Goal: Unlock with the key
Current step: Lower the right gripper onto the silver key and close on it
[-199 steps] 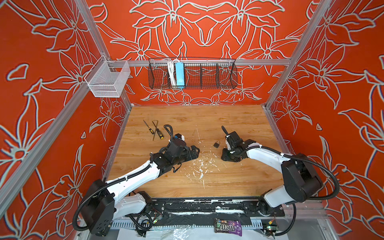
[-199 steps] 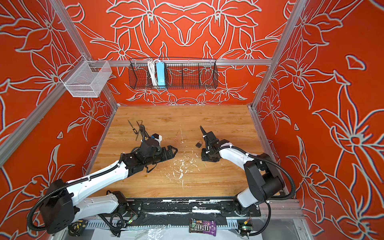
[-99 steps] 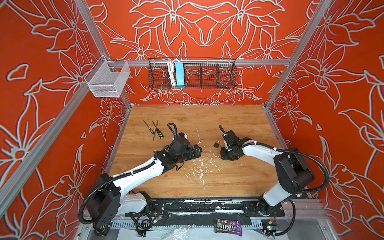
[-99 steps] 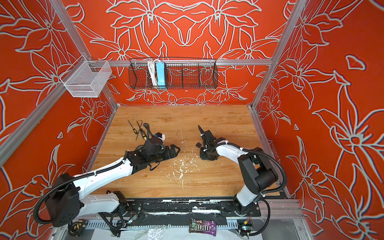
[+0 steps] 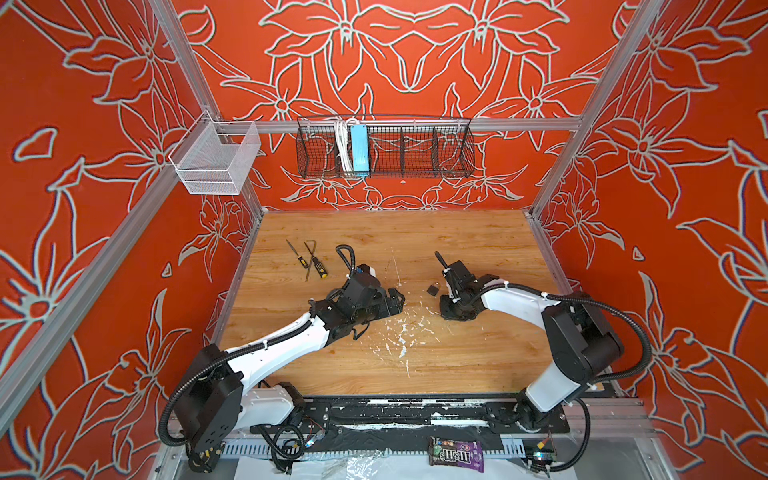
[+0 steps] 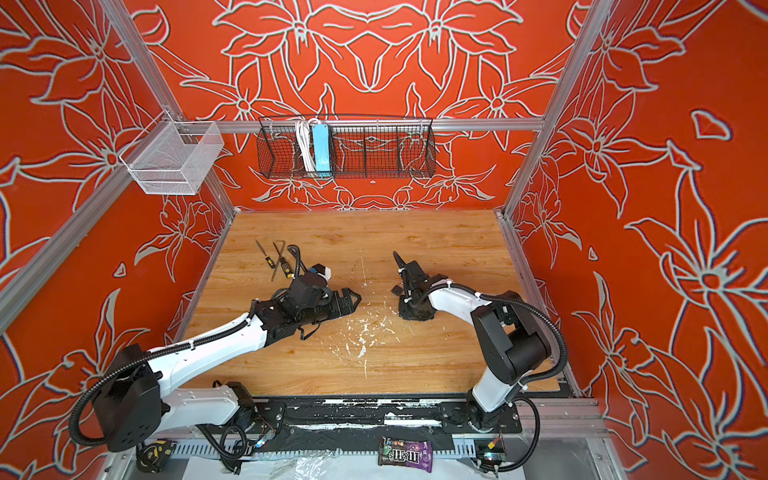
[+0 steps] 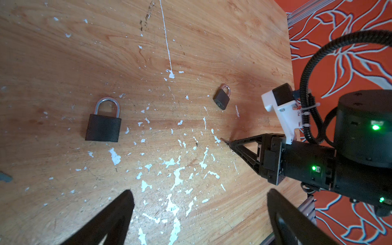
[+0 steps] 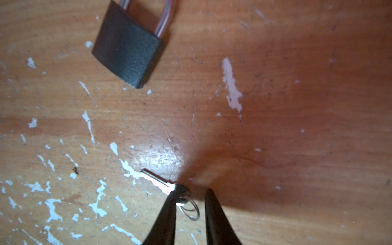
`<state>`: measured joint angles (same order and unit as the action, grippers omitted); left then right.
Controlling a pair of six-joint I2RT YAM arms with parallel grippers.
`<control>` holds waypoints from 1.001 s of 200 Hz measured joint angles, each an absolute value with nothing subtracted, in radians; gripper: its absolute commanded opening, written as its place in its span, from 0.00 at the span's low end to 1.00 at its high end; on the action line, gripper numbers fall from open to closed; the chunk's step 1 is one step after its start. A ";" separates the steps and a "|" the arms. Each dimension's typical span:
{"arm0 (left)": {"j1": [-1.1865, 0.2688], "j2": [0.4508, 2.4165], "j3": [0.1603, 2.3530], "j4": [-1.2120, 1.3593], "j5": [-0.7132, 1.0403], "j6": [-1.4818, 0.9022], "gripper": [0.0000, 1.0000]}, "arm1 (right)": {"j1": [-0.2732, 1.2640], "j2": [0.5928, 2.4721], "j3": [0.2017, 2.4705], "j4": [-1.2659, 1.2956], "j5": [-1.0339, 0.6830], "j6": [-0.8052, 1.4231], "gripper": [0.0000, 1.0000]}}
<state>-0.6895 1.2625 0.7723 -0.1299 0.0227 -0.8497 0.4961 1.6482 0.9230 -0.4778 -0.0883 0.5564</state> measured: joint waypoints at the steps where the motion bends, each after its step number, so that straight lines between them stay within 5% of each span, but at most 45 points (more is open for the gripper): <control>1: -0.690 1.263 0.772 -0.130 0.023 -0.850 0.97 | 0.496 1.648 0.923 -0.478 -0.088 0.556 0.22; 200: -0.690 1.275 0.778 -0.139 0.044 -0.892 0.97 | 0.528 1.653 0.937 -0.472 -0.070 0.537 0.00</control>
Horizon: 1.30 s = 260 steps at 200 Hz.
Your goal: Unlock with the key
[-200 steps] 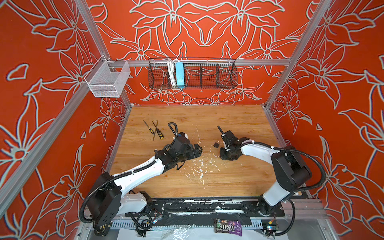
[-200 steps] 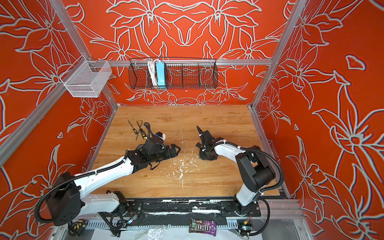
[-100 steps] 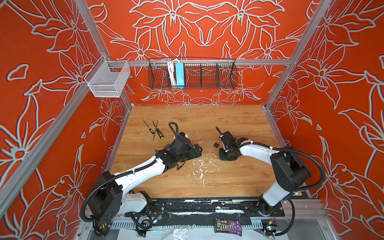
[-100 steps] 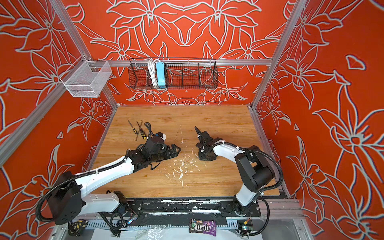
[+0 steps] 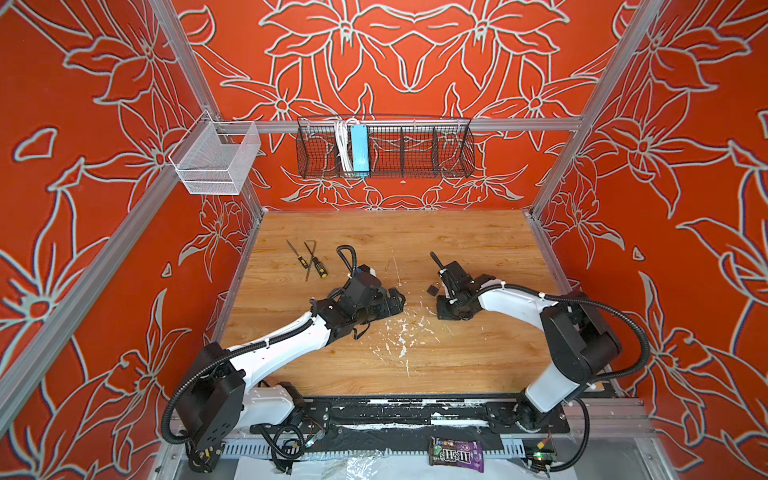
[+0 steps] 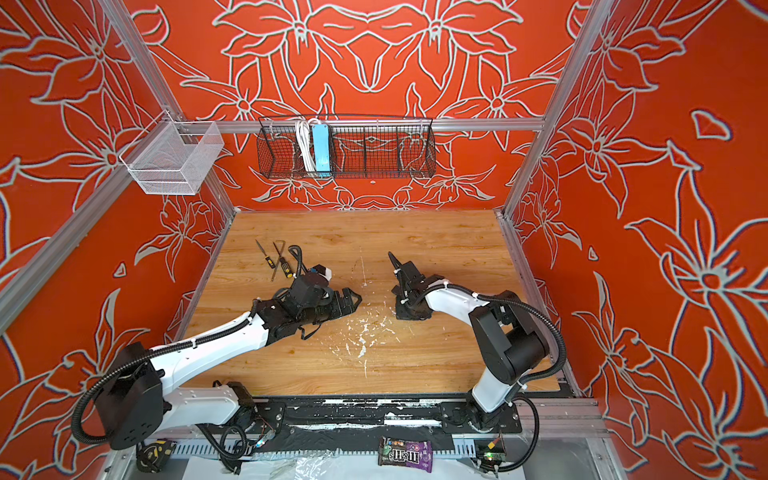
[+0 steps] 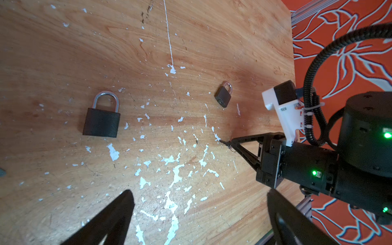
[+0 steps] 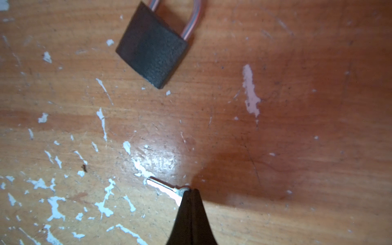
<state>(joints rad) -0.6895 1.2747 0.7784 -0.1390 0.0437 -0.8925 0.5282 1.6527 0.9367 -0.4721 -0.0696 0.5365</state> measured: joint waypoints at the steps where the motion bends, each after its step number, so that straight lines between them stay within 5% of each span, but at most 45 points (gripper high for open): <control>1: -0.690 1.275 0.778 -0.139 0.045 -0.893 0.97 | 0.528 1.652 0.937 -0.472 -0.070 0.537 0.00; 260: -0.811 1.369 0.747 0.302 0.133 -1.578 0.97 | 0.591 1.100 0.856 -0.369 -0.306 0.724 0.00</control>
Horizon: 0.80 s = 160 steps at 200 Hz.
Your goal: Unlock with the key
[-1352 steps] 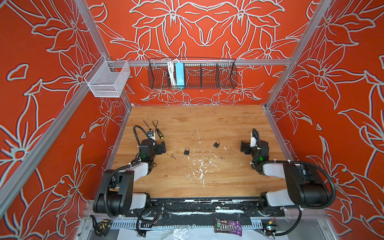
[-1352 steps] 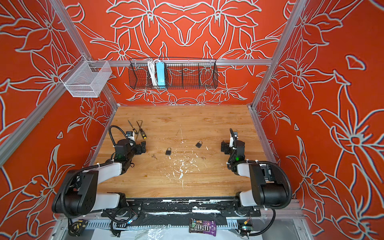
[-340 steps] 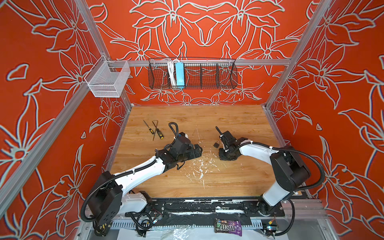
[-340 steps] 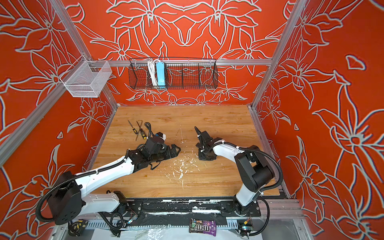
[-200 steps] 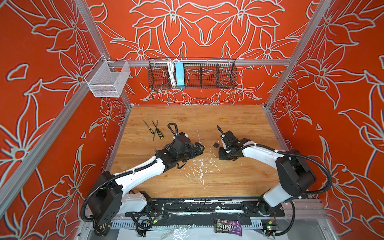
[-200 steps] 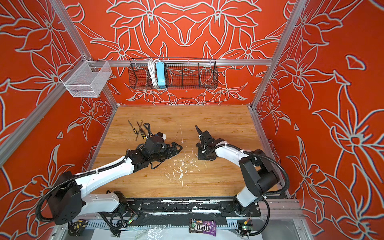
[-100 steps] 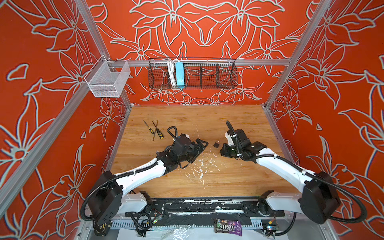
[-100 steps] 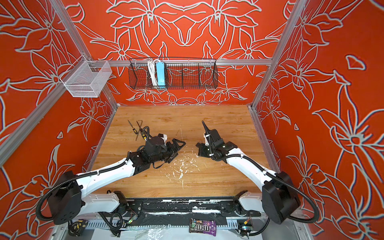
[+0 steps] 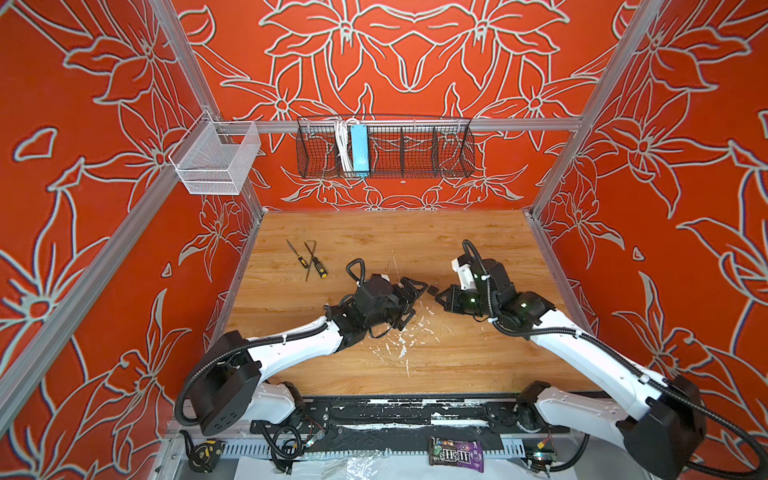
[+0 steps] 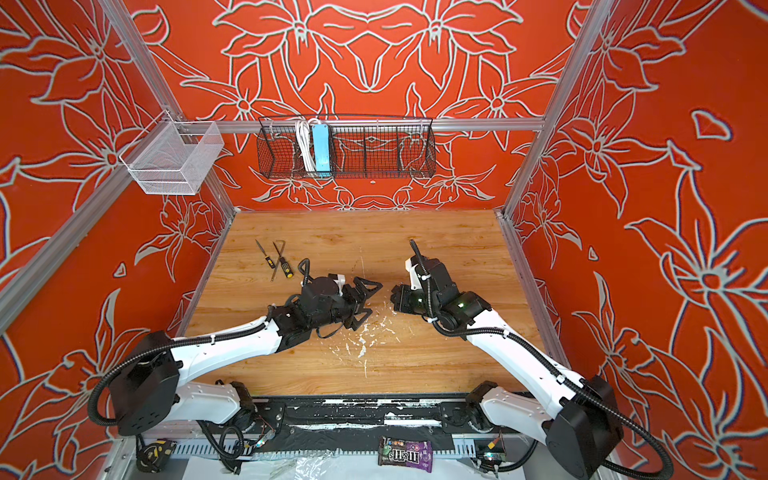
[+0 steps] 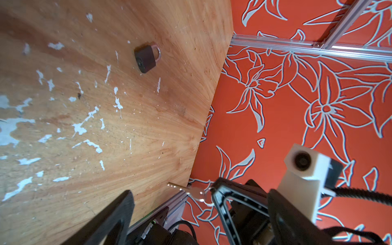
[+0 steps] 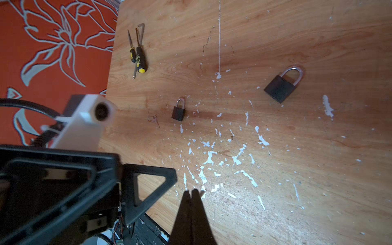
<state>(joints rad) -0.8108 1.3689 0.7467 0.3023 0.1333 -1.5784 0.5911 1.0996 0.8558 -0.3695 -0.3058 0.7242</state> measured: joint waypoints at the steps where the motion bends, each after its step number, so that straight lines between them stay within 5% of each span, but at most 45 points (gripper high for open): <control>1: -0.812 1.371 0.748 0.304 0.133 -1.581 0.97 | 0.592 1.099 0.856 -0.369 -0.306 0.724 0.00; 160: -0.839 1.404 0.772 0.438 0.093 -1.684 0.94 | 0.675 1.105 0.848 -0.188 -0.349 0.772 0.00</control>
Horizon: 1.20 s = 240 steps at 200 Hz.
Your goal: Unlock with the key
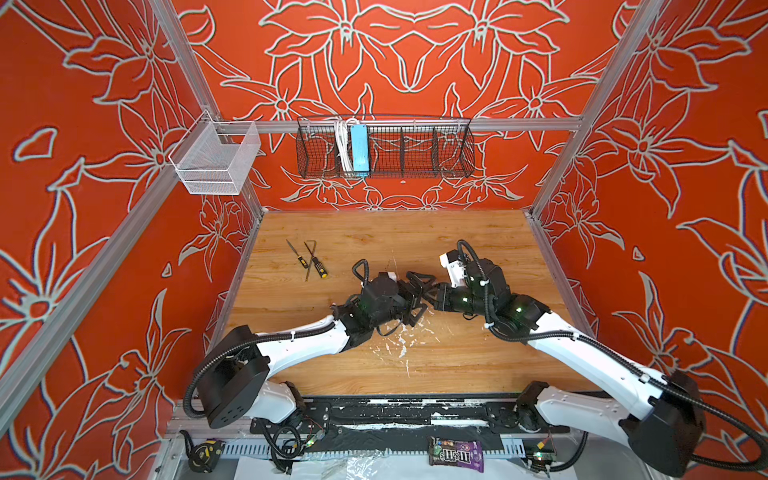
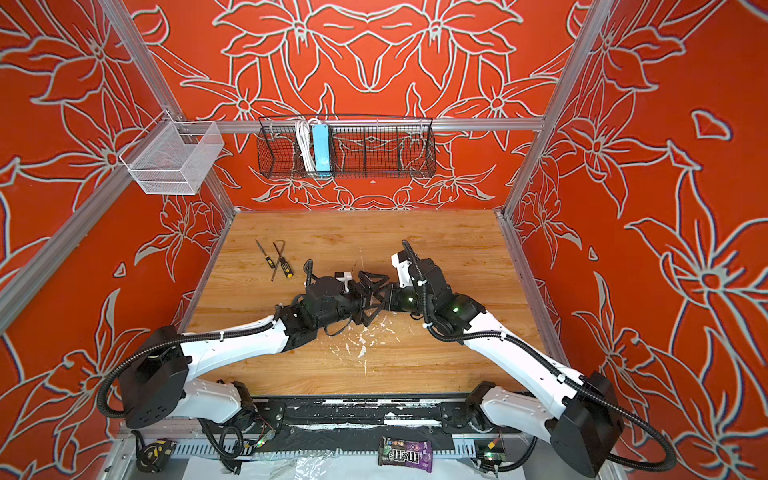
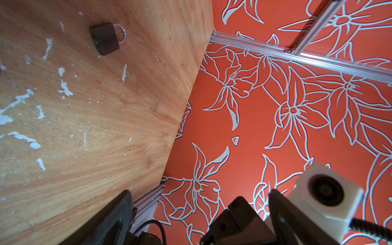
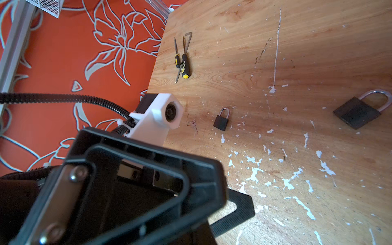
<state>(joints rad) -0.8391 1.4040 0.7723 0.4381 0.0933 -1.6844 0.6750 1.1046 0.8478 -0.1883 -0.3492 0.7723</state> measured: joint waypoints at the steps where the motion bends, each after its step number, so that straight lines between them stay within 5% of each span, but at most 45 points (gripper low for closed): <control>1: -0.839 1.404 0.772 0.438 0.093 -1.685 0.94 | 0.675 1.105 0.847 -0.188 -0.349 0.773 0.00; 240: -0.841 1.296 0.703 0.396 -0.024 -1.708 0.14 | 0.680 1.037 0.820 -0.197 -0.336 0.773 0.00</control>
<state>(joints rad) -0.8410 1.2957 0.7029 0.3962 -0.0238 -1.7077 0.6804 1.0374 0.8196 -0.1970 -0.3363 0.7731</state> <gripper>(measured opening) 0.175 0.043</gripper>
